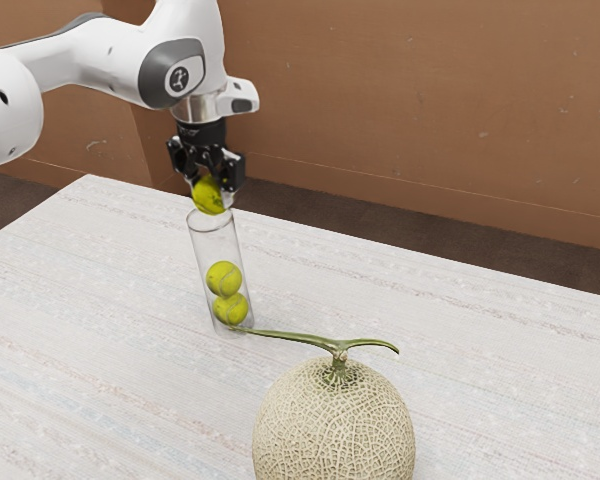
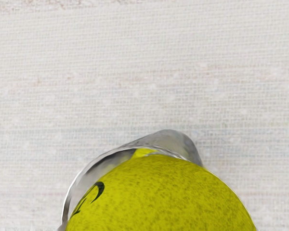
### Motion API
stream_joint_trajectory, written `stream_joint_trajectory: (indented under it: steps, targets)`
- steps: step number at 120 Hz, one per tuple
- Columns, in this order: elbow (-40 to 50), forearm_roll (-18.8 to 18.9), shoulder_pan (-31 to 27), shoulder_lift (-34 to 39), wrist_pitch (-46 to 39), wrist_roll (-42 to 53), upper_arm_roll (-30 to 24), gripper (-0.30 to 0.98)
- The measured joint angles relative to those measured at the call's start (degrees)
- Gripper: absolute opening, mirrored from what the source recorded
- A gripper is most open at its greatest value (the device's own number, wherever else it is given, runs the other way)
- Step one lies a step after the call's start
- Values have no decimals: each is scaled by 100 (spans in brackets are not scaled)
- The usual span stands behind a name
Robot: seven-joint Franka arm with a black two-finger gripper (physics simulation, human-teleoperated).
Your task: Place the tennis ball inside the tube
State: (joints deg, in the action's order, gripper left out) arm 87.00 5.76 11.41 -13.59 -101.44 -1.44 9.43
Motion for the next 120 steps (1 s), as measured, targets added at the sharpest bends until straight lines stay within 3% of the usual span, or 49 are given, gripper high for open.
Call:
stream_joint_trajectory:
  steps: [64, 91, 120]
  targets:
    - [57, 18, -174, -67, 124, 195, -22, 22]
    - [63, -61, -173, -103, 129, 271, -20, 50]
    - [117, -135, -166, 31, 215, 331, -48, 63]
